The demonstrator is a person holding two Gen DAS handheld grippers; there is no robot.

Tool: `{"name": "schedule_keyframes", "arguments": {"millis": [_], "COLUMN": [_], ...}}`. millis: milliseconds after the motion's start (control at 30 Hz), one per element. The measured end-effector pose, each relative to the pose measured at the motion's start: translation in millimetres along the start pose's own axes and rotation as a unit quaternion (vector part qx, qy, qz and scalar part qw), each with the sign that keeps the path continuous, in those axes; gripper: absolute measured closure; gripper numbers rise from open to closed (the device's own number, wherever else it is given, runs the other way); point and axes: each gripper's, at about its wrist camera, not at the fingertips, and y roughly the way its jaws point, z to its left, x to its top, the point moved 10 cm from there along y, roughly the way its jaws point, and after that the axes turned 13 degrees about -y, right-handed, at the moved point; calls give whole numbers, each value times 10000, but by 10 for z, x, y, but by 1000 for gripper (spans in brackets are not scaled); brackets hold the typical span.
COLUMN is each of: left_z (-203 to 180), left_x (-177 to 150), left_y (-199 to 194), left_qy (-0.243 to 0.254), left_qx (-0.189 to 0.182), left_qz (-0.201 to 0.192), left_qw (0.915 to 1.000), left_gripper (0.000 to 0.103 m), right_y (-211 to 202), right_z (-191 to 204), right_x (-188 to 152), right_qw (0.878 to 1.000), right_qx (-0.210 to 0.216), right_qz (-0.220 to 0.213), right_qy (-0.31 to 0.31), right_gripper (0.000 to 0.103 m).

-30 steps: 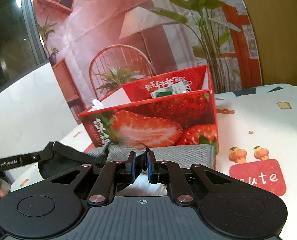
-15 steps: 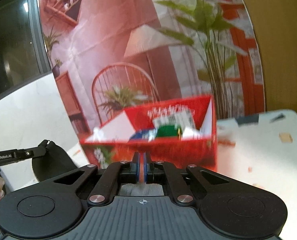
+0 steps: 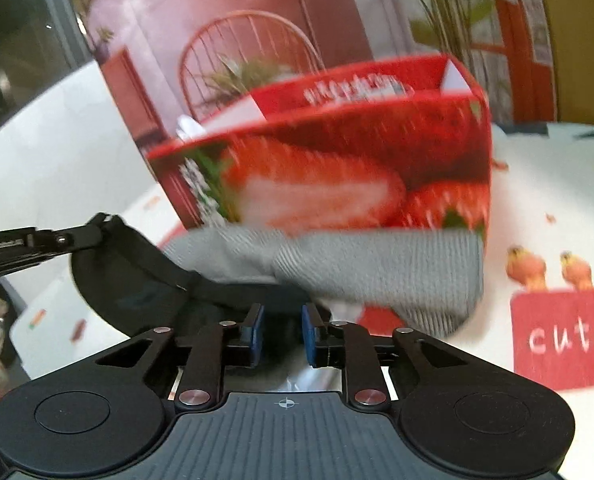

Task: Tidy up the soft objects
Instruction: 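Lift the black cloth with both grippers up over the red box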

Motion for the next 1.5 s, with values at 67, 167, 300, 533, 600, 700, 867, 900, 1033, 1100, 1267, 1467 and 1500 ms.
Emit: {"name": "schedule_keyframes", "arguments": {"millis": [67,167,300,533,600,700,867,900,1033,1100,1267,1467,1500], "left_z": [87,170,196,241,250,273,303,307,297,287,220,-10,-56], "left_x": [-53,-146,-276,-506,-565,-602,-653,-656,-647,-645,-610,-431,-376], "left_y": [38,85,137,228,257,278,303,304,292,281,220,-22,-74], "left_qy": [-93,-198,-233,-276,-293,-267,-260,-256,-219,-204,-129,225,300], "left_qx": [58,106,56,73,109,167,234,240,246,237,172,-86,-128], "left_qz": [60,167,319,683,772,818,892,896,885,874,741,237,113], "left_qw": [9999,9996,9992,9973,9965,9962,9954,9954,9955,9957,9970,9994,9994], "left_gripper": [94,94,94,94,94,94,93,93,93,93,94,94,94], "right_y": [-14,-24,8,87,130,207,227,216,128,25,-245,-522,-561], "right_z": [-35,-99,-116,-157,-225,-322,-380,-367,-334,-330,-310,-253,-236], "right_x": [-44,-91,-125,-106,-92,-101,-136,-132,-141,-148,-91,140,184], "right_qw": [9999,9996,9994,9986,9977,9950,9913,9912,9923,9922,9916,9895,9895], "right_qx": [-118,-147,-26,7,-20,117,198,241,194,169,106,137,128], "right_qz": [-21,-52,-70,-179,-179,-135,-195,-213,-268,-359,-658,-1094,-1152], "right_qy": [37,219,339,504,654,984,1286,1281,1197,1179,1111,939,864], "right_gripper": [75,66,66,66,67,67,72,82,91,93,96,98,98]}}
